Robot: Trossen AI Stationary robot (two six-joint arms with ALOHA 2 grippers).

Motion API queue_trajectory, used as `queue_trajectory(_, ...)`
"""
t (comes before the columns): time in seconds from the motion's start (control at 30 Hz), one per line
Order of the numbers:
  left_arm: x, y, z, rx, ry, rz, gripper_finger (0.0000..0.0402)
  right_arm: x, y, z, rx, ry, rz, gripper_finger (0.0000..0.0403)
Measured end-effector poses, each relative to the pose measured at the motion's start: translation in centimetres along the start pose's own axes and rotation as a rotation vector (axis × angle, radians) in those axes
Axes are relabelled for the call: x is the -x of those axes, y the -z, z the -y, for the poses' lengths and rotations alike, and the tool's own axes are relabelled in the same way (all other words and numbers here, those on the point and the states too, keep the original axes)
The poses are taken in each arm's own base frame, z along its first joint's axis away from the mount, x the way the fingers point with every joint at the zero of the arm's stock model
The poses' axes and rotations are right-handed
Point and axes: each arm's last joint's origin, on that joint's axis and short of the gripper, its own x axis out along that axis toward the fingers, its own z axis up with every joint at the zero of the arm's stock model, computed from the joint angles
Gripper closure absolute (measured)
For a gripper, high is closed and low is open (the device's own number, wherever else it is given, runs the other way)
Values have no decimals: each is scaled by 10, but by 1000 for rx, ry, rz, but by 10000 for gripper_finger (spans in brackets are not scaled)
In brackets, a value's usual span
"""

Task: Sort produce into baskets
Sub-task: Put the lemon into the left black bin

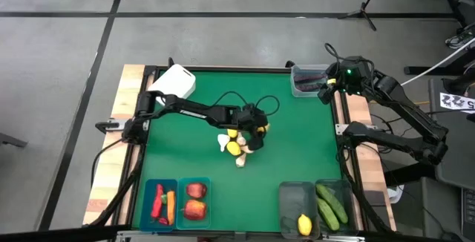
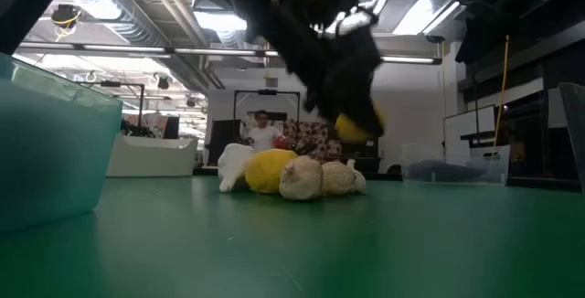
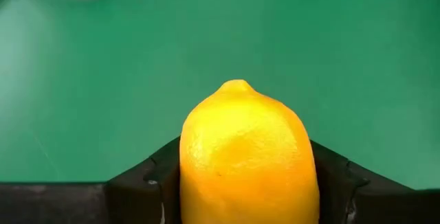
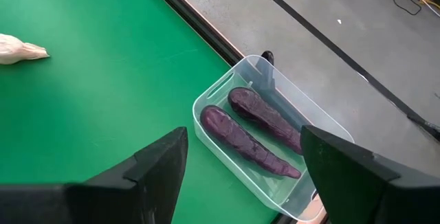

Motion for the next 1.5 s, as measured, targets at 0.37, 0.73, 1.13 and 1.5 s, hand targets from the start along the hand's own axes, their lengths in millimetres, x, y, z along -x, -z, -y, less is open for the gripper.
queue_trajectory(0.37, 51, -54, 69, -89, 154, 396, 197, 0, 0, 0, -8, 0, 1, 121)
queue_trajectory(0.73, 72, -61, 131, -180, 268, 660, 196, 0, 0, 0, -31, 0, 1, 121)
queue_trajectory(1.13, 28, -89, 173, -288, 302, 576, 196, 0, 1, 0, -51, -2, -5, 121)
queue_trajectory(1.5, 6, -81, 213, -437, 428, 430, 196, 0, 4, -1, -47, -5, -40, 121)
